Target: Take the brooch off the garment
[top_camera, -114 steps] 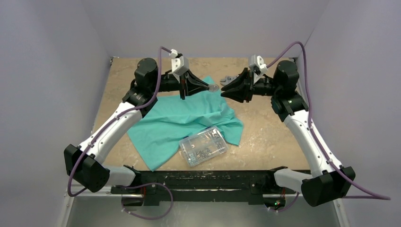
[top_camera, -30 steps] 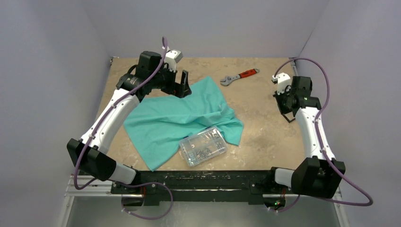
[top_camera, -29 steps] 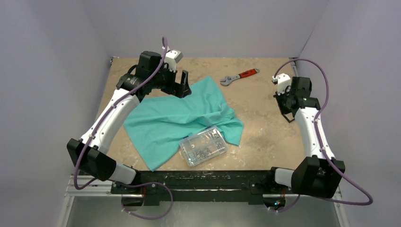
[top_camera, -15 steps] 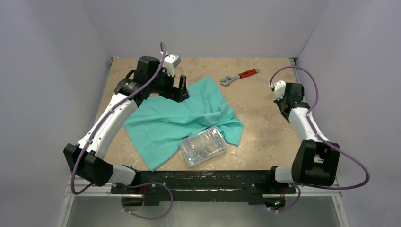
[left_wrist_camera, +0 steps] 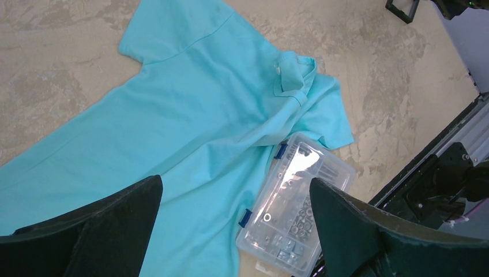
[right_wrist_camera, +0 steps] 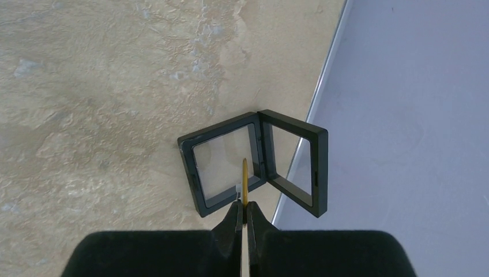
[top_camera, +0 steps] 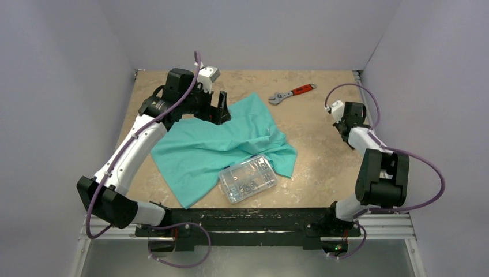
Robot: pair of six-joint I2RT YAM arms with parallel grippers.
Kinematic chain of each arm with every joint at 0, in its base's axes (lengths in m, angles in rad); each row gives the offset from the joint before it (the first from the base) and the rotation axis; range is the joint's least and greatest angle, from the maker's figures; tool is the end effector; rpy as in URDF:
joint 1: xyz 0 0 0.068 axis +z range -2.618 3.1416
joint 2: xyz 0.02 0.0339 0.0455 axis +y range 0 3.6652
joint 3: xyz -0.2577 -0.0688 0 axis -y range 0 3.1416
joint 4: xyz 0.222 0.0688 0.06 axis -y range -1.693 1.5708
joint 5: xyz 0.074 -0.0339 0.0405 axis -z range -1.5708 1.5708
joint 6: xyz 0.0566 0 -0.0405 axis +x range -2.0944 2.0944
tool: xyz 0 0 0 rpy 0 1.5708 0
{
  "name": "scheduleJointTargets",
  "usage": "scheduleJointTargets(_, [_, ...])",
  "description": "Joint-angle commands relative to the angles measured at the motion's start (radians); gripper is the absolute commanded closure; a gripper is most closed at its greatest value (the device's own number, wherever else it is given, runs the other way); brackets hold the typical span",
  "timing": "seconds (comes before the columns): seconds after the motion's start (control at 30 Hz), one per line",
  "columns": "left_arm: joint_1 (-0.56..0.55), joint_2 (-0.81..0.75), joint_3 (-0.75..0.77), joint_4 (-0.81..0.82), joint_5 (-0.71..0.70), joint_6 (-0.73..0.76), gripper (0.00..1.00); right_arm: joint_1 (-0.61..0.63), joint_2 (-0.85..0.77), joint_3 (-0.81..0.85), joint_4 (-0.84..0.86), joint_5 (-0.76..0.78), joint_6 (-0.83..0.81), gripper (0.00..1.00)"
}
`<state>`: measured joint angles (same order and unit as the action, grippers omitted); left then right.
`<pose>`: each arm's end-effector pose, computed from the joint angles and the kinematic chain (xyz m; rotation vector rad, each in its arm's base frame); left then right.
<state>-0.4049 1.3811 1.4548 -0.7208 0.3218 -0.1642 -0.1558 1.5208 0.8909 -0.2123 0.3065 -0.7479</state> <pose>0.2597 -0.1308 0.3658 0.4515 2.2163 -0.6662 0.3007 -0.0645 0.1931 -0.5905 2.4423 -0.7662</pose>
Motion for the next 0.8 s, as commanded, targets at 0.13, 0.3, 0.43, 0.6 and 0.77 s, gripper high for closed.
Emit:
scheduleJointTargets(0.13, [0.008, -0.031, -0.001, 0.025, -0.007, -0.009, 0.0, -0.026, 0.055, -0.015, 0.131, 0.042, -0.088, 1.0])
scheduleJointTargets(0.3, [0.008, -0.027, 0.002, 0.023, -0.01, -0.006, 0.0, -0.036, 0.088, -0.01, 0.156, 0.046, -0.099, 1.0])
scheduleJointTargets(0.43, [0.008, -0.02, 0.004, 0.024, -0.009, -0.005, 0.0, -0.042, 0.111, -0.008, 0.172, 0.051, -0.102, 1.0])
scheduleJointTargets(0.6, [0.008, -0.008, 0.01, 0.024, -0.004, -0.005, 0.0, -0.05, 0.108, -0.032, 0.2, 0.051, -0.123, 1.0])
scheduleJointTargets(0.77, [0.008, -0.012, 0.009, 0.027, -0.009, -0.005, 0.0, -0.054, 0.111, -0.047, 0.235, 0.054, -0.136, 1.0])
